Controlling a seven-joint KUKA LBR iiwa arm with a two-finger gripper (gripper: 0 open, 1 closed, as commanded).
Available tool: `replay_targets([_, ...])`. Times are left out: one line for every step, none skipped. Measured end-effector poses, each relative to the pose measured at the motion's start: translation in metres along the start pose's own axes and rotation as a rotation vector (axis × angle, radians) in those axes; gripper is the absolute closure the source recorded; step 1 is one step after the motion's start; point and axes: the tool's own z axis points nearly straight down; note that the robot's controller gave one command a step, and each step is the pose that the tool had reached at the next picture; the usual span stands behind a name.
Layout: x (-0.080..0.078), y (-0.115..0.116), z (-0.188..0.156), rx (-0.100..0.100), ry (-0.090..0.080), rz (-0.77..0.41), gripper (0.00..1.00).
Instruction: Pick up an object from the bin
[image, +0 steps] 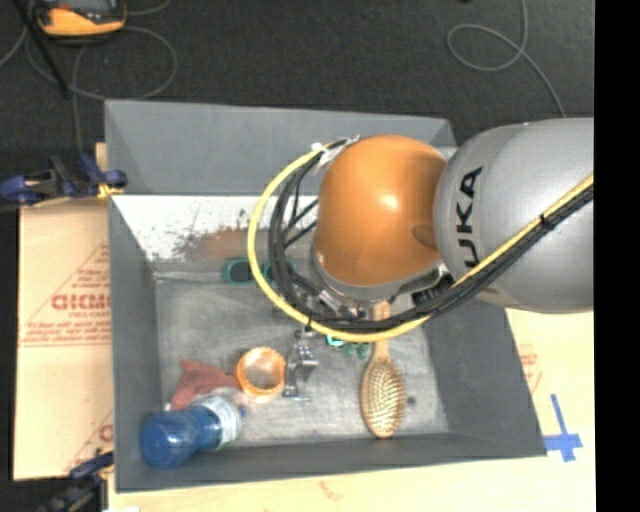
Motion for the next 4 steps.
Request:
replay_targets([-0.002, -0.001, -0.004, -0.002, -0.008, 0.004, 0.0])
replay_targets([-0.008, 0.016, 0.154, -0.004, -0.015, -0.024, 1.0])
replay_targets([-0.008, 0.016, 0.154, -0.004, -0.015, -0.023, 1.0])
replay_targets([-0.002, 0.018, 0.168, -0.001, -0.002, 0.027, 0.0])
